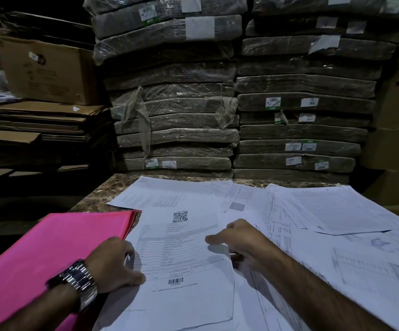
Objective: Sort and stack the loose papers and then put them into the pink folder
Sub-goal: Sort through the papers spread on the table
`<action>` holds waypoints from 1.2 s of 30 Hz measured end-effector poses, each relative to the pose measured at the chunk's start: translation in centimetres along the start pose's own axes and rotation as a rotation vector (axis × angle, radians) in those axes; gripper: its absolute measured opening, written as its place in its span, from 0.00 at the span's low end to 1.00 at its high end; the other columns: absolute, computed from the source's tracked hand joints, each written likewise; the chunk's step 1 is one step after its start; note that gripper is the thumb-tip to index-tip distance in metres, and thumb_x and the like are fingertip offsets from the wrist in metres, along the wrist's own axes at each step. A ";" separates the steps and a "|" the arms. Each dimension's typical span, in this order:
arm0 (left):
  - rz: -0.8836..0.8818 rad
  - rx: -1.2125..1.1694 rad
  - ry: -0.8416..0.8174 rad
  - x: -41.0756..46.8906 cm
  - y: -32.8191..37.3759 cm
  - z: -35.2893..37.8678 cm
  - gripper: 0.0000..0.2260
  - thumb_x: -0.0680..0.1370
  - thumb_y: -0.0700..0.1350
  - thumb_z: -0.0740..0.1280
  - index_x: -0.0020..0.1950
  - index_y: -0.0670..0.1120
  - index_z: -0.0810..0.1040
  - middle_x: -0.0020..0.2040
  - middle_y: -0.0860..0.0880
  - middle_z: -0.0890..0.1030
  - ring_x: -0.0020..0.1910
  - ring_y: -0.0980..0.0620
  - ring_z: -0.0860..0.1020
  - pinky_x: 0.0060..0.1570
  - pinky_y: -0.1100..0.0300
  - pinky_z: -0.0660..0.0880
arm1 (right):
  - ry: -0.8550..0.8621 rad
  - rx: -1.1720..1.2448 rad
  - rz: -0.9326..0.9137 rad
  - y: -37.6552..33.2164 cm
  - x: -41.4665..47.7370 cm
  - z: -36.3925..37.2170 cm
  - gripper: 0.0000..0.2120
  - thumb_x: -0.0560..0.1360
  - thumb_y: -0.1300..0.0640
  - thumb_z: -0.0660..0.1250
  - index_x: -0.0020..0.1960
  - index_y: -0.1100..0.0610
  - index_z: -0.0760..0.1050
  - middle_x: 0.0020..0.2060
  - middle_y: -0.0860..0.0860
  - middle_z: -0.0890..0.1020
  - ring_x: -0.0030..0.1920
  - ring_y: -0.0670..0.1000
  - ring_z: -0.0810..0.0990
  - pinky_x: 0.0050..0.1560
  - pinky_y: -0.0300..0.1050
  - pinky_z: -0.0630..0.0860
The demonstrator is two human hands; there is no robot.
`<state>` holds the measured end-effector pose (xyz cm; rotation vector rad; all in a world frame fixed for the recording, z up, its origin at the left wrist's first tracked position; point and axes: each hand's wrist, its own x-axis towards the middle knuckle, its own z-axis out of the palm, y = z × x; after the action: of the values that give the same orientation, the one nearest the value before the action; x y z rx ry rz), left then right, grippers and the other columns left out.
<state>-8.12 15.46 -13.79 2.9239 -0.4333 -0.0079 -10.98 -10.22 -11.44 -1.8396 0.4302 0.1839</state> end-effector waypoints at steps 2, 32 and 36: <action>0.009 0.012 -0.008 0.0 0.0 -0.1 0.17 0.65 0.62 0.73 0.37 0.50 0.75 0.38 0.52 0.76 0.35 0.56 0.70 0.32 0.64 0.65 | -0.032 0.068 0.015 -0.1 0.0 -0.1 0.21 0.70 0.58 0.76 0.56 0.59 0.68 0.44 0.51 0.73 0.39 0.48 0.74 0.30 0.40 0.65; -0.115 -0.389 -0.035 0.9 2.0 -0.8 0.35 0.72 0.63 0.66 0.73 0.47 0.62 0.59 0.52 0.78 0.45 0.55 0.78 0.44 0.64 0.74 | -0.023 0.174 -0.194 3.8 0.6 -4.2 0.13 0.71 0.69 0.72 0.51 0.55 0.83 0.42 0.47 0.86 0.42 0.53 0.87 0.36 0.39 0.81; -0.161 -0.634 -0.187 1.7 3.9 -0.7 0.39 0.71 0.63 0.68 0.76 0.50 0.55 0.65 0.49 0.75 0.56 0.53 0.76 0.52 0.62 0.71 | -0.026 0.194 -0.195 4.4 0.6 -5.1 0.13 0.71 0.68 0.72 0.51 0.54 0.83 0.42 0.48 0.87 0.39 0.51 0.87 0.36 0.39 0.81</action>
<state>-7.56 11.42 -12.31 2.3260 -0.1726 -0.3719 -12.55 -16.33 -14.02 -1.6746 0.2395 0.0313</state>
